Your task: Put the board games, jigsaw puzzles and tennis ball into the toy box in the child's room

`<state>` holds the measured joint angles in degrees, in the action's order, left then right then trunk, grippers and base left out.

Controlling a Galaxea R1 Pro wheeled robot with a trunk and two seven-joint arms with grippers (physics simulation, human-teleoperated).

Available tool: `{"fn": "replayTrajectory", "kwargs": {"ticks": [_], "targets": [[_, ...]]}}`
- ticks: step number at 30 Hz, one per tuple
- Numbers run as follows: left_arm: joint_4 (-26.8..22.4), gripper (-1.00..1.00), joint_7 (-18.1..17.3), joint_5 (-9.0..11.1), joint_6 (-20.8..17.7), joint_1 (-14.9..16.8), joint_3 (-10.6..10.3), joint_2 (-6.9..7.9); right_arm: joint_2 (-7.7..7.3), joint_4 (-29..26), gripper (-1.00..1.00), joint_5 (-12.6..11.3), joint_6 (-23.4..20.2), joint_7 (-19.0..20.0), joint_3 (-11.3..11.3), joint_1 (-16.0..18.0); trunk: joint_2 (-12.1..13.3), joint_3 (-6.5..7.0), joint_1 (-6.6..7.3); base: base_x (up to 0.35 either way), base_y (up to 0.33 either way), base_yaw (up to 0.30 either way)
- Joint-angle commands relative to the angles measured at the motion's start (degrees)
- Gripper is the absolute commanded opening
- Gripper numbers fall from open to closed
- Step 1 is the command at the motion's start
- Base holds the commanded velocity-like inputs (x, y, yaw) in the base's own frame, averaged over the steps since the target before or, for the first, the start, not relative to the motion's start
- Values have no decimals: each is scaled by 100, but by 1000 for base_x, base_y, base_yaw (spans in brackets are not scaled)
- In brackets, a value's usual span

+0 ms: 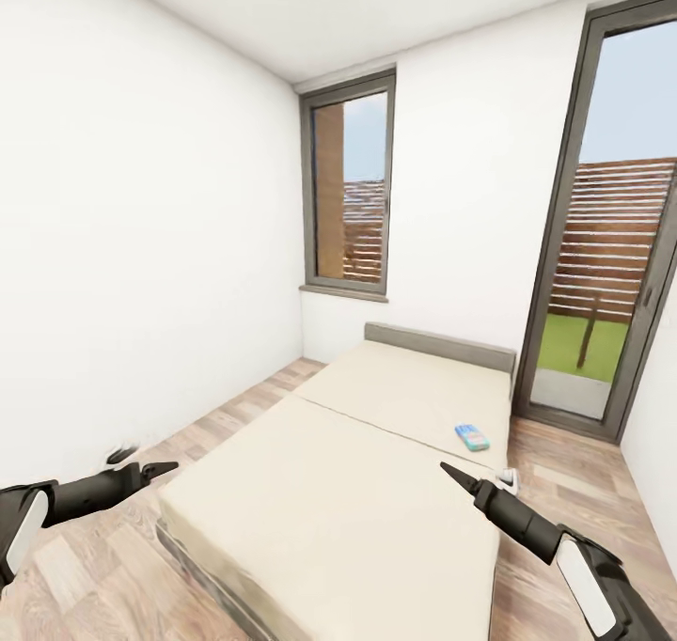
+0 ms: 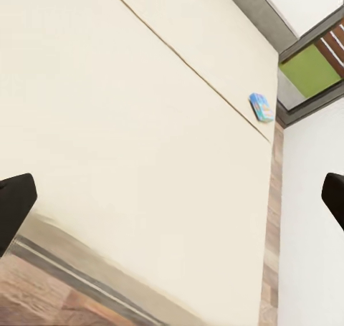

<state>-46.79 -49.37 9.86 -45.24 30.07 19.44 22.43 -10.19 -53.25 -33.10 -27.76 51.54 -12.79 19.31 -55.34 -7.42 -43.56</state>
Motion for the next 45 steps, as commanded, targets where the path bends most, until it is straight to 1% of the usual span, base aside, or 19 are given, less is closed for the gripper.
{"fn": "replayTrajectory", "kwargs": {"ticks": [1, 8, 22, 45], "targets": [[3, 100, -13, 7, -29, 7, 7, -2, -1, -1, 100, -38, -46, 5, -4, 3, -7, -9, -1, 0, 0, 292], [3, 100, -17, 7, -29, 7, 7, 3, -1, -1, 100, -38, -46, 3, -4, 3, -7, -9, -1, 0, -19, 292], [3, 100, -20, 7, -29, 7, 13, 9, -1, -1, 100, -38, -46, 4, -4, 3, -7, -10, -1, 0, -153, 292], [3, 100, -20, 7, -29, 7, 9, 9, -1, -1, 100, -38, -46, -1, 33, 3, -7, -55, -1, -19, -29, 292]]}}
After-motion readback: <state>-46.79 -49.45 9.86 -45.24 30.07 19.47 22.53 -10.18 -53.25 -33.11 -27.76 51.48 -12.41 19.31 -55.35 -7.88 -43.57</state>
